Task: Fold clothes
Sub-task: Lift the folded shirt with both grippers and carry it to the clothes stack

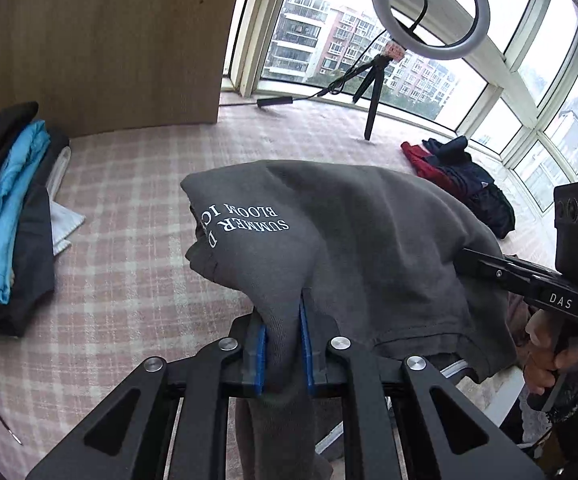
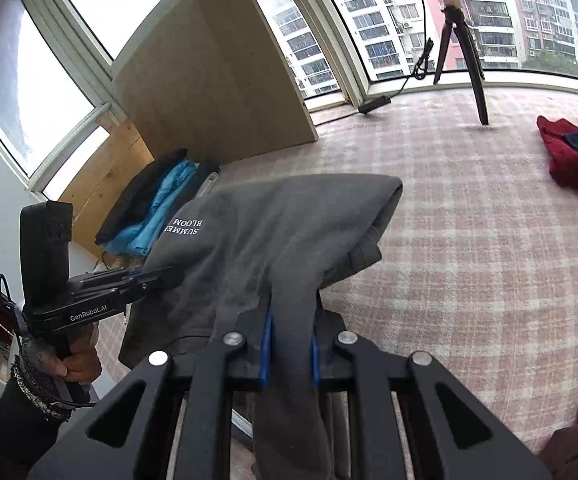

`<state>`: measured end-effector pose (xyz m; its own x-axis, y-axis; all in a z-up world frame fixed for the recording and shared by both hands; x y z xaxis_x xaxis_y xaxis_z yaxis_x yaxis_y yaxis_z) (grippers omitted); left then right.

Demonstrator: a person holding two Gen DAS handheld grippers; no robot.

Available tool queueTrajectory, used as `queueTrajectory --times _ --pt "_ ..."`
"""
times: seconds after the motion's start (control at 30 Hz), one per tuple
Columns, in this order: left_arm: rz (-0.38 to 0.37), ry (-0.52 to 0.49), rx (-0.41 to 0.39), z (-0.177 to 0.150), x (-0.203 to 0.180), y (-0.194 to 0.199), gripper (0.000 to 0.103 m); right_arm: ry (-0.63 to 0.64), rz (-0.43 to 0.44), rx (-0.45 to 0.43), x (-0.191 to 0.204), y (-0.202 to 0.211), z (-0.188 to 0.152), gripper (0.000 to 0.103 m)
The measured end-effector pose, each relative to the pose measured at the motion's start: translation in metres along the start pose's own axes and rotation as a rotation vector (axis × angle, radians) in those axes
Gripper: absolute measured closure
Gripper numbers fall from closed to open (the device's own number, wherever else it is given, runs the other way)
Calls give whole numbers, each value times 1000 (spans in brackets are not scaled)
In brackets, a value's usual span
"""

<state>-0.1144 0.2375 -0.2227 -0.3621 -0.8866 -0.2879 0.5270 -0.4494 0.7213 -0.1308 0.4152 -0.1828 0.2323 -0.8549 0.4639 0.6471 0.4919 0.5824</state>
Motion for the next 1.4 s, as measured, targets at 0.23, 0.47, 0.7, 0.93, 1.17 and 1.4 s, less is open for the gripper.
queueTrajectory --times 0.23,0.47,0.7,0.93,1.17,1.4 --pt "39 -40 -113 53 40 75 91 101 75 -77 86 3 61 89" --pt "156 -87 -215 105 141 174 90 196 156 -129 221 -50 108 89" --pt "244 -90 -254 140 266 237 90 221 192 -157 361 -129 123 89" --pt "252 -79 -229 160 358 229 91 202 150 -133 412 -209 132 89" --pt "200 -65 -176 157 412 184 90 162 76 -69 389 -274 130 89" --pt "275 13 21 120 468 107 81 134 -45 125 337 -336 94 83"
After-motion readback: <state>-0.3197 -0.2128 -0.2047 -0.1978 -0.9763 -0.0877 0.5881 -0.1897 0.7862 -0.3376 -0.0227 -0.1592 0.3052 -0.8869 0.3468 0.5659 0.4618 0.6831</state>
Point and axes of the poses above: each gripper's, at about its wrist camera, not at the fingertips, and y roughly against the way its jaws point, x to its left, z to its top, the point moved 10 cm from there along -y, roughly the way its jaws point, and after that the axes turned 5 degrees about -x, right-handed, at the moved point
